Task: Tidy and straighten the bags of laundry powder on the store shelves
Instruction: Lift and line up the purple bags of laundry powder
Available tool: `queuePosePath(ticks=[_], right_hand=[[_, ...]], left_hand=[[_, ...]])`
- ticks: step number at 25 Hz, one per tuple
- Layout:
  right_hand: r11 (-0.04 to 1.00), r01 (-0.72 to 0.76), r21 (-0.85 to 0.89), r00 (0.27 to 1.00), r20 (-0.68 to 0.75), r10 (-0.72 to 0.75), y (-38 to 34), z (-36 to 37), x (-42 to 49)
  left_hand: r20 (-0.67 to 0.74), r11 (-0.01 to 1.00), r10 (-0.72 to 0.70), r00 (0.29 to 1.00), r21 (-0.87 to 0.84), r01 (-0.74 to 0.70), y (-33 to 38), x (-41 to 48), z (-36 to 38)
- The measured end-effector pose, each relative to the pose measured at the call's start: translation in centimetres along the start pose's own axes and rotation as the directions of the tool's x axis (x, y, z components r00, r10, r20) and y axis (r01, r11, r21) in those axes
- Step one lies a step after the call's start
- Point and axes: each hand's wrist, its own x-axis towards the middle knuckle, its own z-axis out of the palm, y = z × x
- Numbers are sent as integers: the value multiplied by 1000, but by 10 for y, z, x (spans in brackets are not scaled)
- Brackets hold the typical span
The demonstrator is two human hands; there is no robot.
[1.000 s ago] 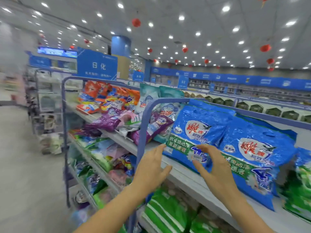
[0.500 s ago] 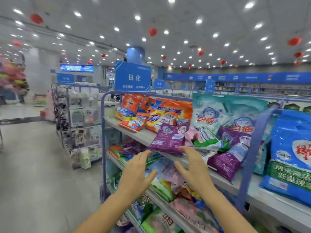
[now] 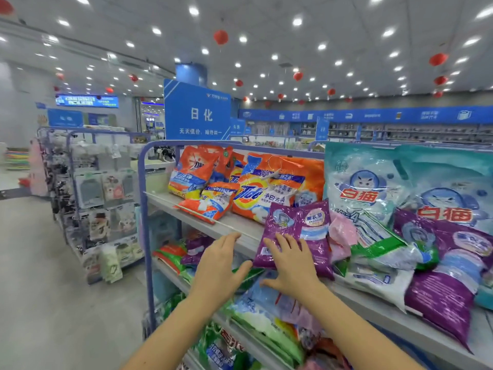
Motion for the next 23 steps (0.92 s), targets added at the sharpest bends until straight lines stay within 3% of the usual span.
queuePosePath(ticks=[2,4,7,8,9,11,13,15,17,18,20,21,23], right_hand=[[1000,18,4,999,-43,-18,-6,9,16],[999,31,13,967,-252,-27,-1,22,32],[948,-43,315,886,-428,182,11,2,48],[865,-90,494,855,-407,321,19,-8,52],[716,-103,690,821,-347,453,27,-18,55],[305,8,952,730,-214,649,45,-33,63],[-61,181,982,613,-64,788,61,-42,71],[-311,359,880,551,69,832,69,-42,75],[-428,462,777,549,128,826,65,-39,81],[-468,466,751,577,143,804,63,-36,84],[-519,428,740,648,148,747,56,-27,82],[-518,412,749,677,129,725,55,-25,78],[-492,338,802,717,119,687,58,-27,60]], left_hand=[[16,1000,22,1000,6,-22,-16,28,8],[3,1000,20,1000,-9,-20,-30,55,20],[0,959,-117,993,-259,113,-41,88,35],[27,913,-151,988,-381,150,-43,97,42],[50,857,-173,984,-486,175,-42,106,47],[122,743,-199,972,-628,231,-34,126,60],[299,596,-177,938,-726,344,-19,139,71],[561,394,-118,819,-731,557,-5,152,82],[767,198,16,642,-632,749,9,160,86],[783,71,103,614,-621,781,14,163,87],[706,-205,162,689,-659,723,25,170,90],[667,-288,125,735,-684,670,27,173,93],[608,-309,24,794,-751,584,24,177,98]])
